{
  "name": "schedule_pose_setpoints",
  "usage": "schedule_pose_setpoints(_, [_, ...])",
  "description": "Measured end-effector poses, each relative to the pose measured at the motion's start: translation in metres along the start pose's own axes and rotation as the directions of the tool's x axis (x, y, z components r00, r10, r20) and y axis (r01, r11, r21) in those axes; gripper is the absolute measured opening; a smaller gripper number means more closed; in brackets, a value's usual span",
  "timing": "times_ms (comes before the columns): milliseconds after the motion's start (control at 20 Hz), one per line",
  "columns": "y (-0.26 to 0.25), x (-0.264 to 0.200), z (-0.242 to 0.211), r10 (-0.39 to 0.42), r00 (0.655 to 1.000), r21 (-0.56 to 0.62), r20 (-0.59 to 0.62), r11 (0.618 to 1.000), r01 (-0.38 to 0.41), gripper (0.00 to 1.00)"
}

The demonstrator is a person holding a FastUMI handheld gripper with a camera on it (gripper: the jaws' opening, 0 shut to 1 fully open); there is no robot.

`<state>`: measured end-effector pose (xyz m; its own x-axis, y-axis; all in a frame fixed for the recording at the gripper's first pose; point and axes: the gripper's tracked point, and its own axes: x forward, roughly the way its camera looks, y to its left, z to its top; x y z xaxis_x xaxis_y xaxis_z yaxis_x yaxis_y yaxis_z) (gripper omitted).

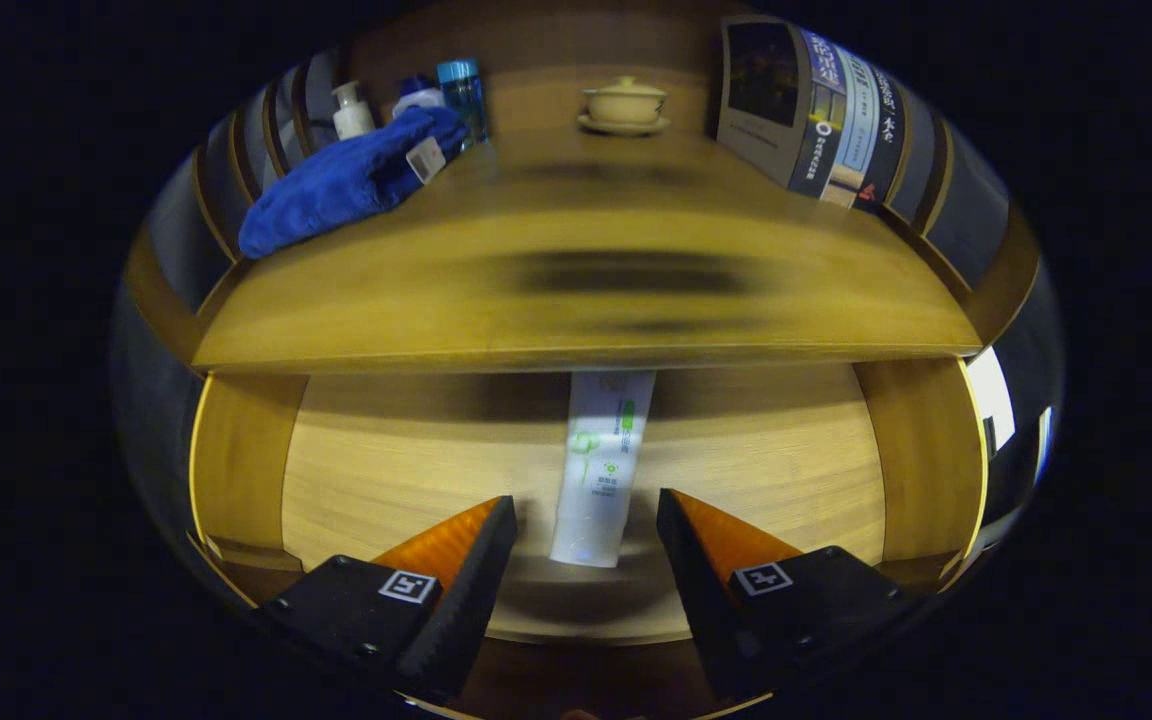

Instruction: Pull open the drawer, take out the items inside it, and place them on the countertop above the cabinet.

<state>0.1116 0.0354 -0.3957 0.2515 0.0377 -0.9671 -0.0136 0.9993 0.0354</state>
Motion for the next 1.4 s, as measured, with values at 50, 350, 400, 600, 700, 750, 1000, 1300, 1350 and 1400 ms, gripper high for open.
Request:
schedule_pose_setpoints(50, [-0.001, 0.004, 0.001, -0.012, 1.0, -0.002, -0.01, 1.0, 0.012, 0.93])
schedule_pose_setpoints(350, [-0.003, 0.016, -0.006, -0.005, 0.999, -0.024, -0.037, 1.0, 0.004, 0.59])
schedule_pose_setpoints(400, [-0.002, 0.014, -0.005, 0.008, 1.0, -0.019, -0.029, 1.0, -0.008, 0.54])
schedule_pose_setpoints(600, [0.007, -0.007, -0.007, 0.079, 0.997, -0.055, -0.005, 0.995, -0.079, 0.47])
schedule_pose_setpoints(700, [0.018, -0.024, -0.008, 0.135, 0.991, -0.071, 0.007, 0.988, -0.135, 0.47])
schedule_pose_setpoints(750, [0.024, -0.034, -0.009, 0.162, 0.987, -0.081, 0.009, 0.984, -0.161, 0.47])
schedule_pose_setpoints(1000, [0.047, -0.081, -0.023, 0.259, 0.966, -0.165, 0.002, 0.953, -0.256, 0.47])
schedule_pose_setpoints(1300, [0.073, -0.129, -0.027, 0.327, 0.945, -0.27, 0.014, 0.911, -0.311, 0.47])
schedule_pose_setpoints(1350, [0.076, -0.141, -0.025, 0.344, 0.939, -0.271, 0.026, 0.906, -0.324, 0.47])
schedule_pose_setpoints(1400, [0.08, -0.15, -0.019, 0.363, 0.931, -0.269, 0.043, 0.902, -0.339, 0.47])
